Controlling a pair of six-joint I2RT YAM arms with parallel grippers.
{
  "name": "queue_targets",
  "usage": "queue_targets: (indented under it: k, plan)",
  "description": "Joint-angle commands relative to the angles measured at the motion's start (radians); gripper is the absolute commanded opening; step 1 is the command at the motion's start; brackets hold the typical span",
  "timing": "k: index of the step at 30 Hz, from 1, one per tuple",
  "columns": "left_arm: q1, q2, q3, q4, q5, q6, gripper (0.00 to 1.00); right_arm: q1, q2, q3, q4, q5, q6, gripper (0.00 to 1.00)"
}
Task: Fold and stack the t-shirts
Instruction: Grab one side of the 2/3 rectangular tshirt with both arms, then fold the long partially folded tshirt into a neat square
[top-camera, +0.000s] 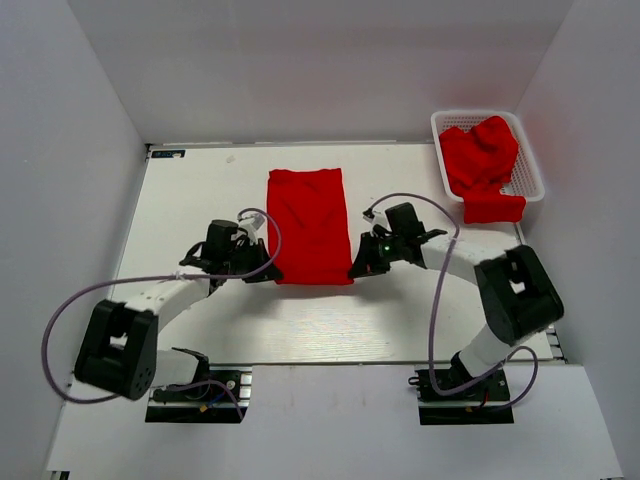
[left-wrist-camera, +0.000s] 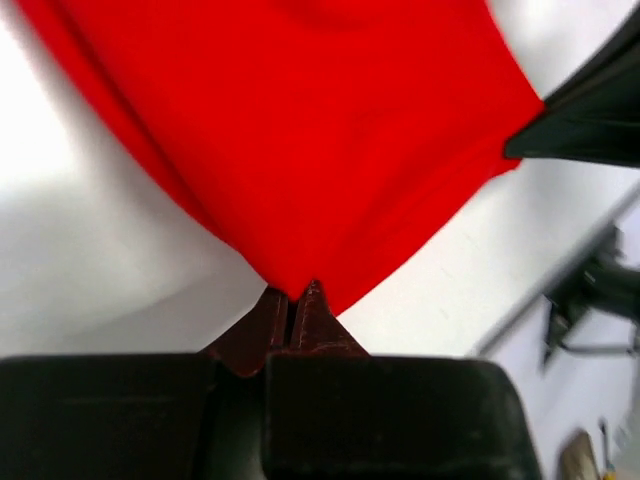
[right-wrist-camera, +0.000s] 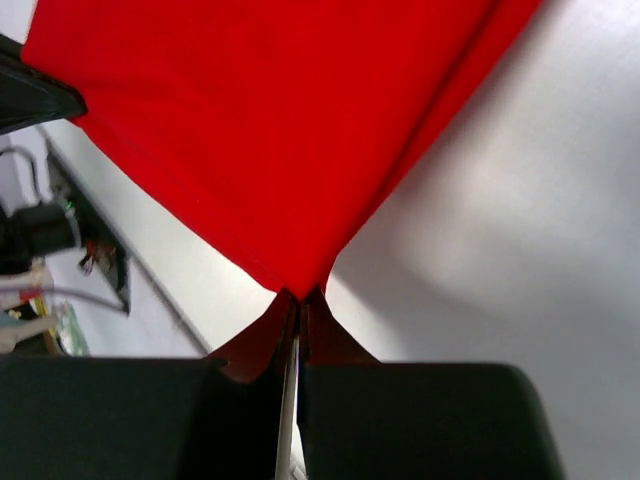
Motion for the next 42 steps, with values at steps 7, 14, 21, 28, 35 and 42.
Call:
queue_targets:
  k: [7, 14, 21, 28, 35, 42]
  plan:
    - [-0.03, -0.342, 0.017, -0.281, 0.108, -0.059, 0.0, 0.023, -0.278, -0.028, -0.344, -0.03, -0.109, 0.0]
    - [-0.03, -0.33, 0.117, -0.331, 0.022, -0.088, 0.0, 0.013, -0.247, 0.14, -0.413, -0.022, -0.163, 0.0]
    - [-0.01, -0.23, 0.263, -0.358, -0.228, -0.166, 0.0, -0.01, -0.073, 0.35, -0.416, -0.049, -0.171, 0.0]
    - [-0.001, -0.058, 0.441, -0.348, -0.385, -0.157, 0.0, -0.05, 0.067, 0.589, -0.444, -0.047, -0.19, 0.0]
    - [0.008, 0.141, 0.585, -0.312, -0.388, -0.148, 0.0, -0.102, 0.225, 0.792, -0.503, -0.058, -0.207, 0.0]
    - [0.04, 0.252, 0.694, -0.265, -0.399, -0.138, 0.0, -0.133, 0.368, 0.963, -0.533, -0.096, -0.22, 0.0]
